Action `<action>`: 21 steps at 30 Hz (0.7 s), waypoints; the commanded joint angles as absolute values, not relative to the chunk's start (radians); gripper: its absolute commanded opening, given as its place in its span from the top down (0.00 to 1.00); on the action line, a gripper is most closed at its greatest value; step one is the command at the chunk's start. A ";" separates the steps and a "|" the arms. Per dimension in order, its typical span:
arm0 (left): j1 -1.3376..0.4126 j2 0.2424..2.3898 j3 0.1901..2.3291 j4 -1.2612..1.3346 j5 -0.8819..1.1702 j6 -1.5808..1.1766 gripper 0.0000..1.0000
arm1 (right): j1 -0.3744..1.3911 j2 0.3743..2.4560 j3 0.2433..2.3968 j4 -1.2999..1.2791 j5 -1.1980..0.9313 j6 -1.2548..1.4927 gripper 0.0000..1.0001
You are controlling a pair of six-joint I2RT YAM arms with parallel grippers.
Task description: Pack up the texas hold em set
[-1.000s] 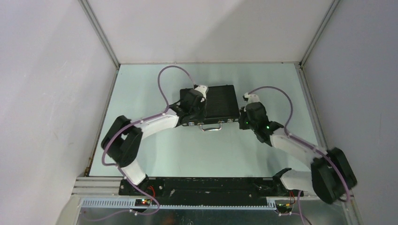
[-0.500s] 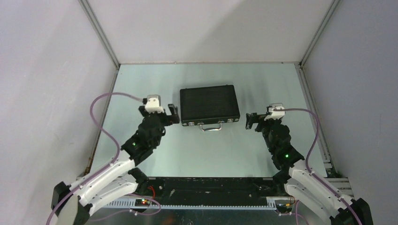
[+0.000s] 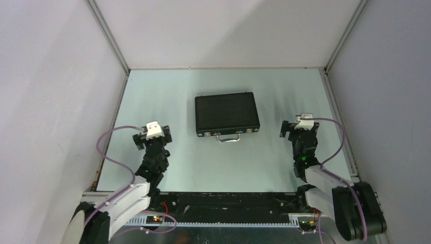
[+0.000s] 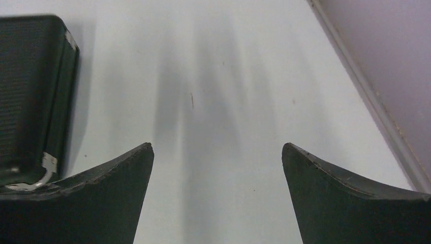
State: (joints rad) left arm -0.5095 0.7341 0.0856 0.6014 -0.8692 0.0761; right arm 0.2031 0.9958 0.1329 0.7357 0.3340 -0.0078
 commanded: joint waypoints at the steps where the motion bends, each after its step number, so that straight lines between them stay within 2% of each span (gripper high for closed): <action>1: -0.337 0.829 0.092 0.828 -0.715 -0.016 0.00 | 0.182 1.130 0.142 0.973 0.313 -0.029 0.00; 5: -0.256 0.941 0.054 0.992 -0.634 -0.048 0.00 | 0.109 1.203 0.143 1.045 0.335 0.037 0.00; 10: -0.150 1.012 0.130 0.929 -0.496 -0.103 0.00 | 0.088 1.354 0.151 1.180 0.204 0.006 0.02; 14: -0.094 1.050 0.198 0.818 -0.416 -0.139 0.01 | 0.056 1.357 0.210 1.058 0.177 0.028 0.00; 21: -0.088 0.991 0.119 0.900 -0.457 -0.164 0.01 | 0.052 1.355 0.217 1.038 0.179 0.036 0.00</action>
State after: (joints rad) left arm -0.0971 1.0321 0.1562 0.8352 -0.4507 -0.1204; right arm 0.0563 1.3556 0.1902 1.0096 0.1932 0.0265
